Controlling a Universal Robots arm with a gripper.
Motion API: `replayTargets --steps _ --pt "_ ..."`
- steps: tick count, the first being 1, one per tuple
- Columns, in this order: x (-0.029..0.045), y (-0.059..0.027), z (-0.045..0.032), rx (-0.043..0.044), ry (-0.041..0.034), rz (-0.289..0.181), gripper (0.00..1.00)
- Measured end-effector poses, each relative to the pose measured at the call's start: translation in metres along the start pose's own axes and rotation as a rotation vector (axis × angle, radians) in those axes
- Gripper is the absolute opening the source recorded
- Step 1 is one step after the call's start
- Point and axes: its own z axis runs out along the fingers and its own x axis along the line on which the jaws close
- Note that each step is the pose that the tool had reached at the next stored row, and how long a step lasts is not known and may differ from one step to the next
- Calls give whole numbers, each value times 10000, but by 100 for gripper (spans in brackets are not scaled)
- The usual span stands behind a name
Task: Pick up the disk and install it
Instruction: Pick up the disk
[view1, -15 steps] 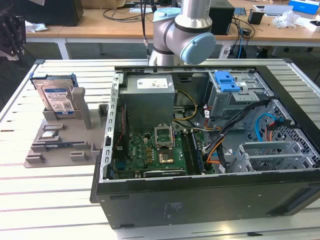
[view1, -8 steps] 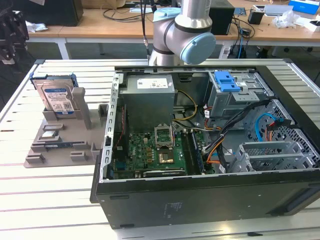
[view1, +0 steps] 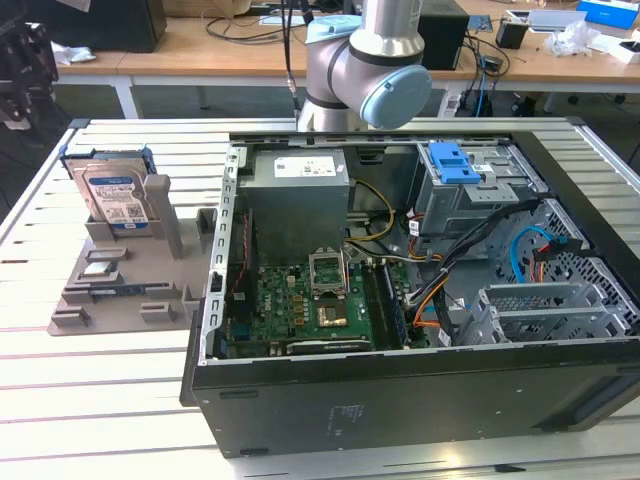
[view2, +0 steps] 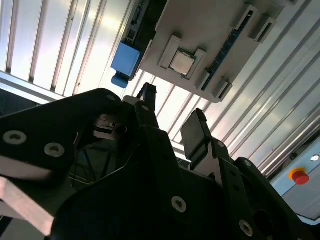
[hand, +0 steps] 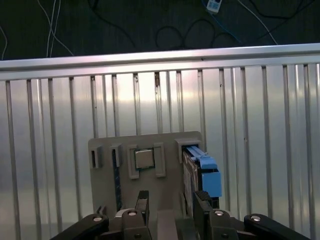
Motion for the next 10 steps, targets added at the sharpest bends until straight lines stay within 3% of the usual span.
replayTargets --steps 10 --pt "-132 -14 99 -6 0 -1 48"
